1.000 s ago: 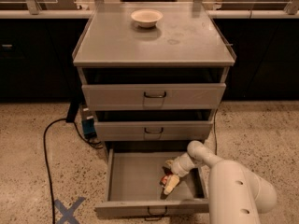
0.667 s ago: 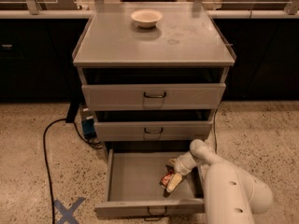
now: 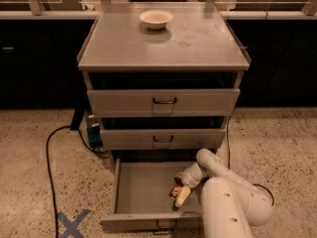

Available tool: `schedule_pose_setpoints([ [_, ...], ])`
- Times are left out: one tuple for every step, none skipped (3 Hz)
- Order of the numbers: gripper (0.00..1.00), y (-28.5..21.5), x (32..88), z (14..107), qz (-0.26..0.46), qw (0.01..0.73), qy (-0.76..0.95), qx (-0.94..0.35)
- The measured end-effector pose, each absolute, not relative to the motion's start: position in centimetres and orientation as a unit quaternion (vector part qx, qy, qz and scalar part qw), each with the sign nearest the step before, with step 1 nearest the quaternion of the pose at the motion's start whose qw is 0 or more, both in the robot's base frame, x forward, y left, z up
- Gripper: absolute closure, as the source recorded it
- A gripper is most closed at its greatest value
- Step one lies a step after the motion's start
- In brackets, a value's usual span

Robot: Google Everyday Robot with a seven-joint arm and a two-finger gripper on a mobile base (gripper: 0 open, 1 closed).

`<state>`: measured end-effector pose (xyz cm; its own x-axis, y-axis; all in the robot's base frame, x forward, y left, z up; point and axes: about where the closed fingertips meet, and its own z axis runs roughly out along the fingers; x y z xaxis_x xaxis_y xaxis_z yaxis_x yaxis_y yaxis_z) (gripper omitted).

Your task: Pick coke can from bottom drawer and place on counter

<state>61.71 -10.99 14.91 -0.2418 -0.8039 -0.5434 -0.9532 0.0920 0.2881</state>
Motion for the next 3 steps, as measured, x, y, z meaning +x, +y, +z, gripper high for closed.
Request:
schedule_pose_setpoints([
  [0.0, -10.24, 61.1, 13.5, 0.313, 0.105, 0.723, -0.607],
  [0.0, -10.09, 61.22, 12.72, 0.317, 0.106, 0.721, -0.607],
  [0.19, -10.09, 61.23, 12.71, 0.317, 0.106, 0.721, -0.607],
])
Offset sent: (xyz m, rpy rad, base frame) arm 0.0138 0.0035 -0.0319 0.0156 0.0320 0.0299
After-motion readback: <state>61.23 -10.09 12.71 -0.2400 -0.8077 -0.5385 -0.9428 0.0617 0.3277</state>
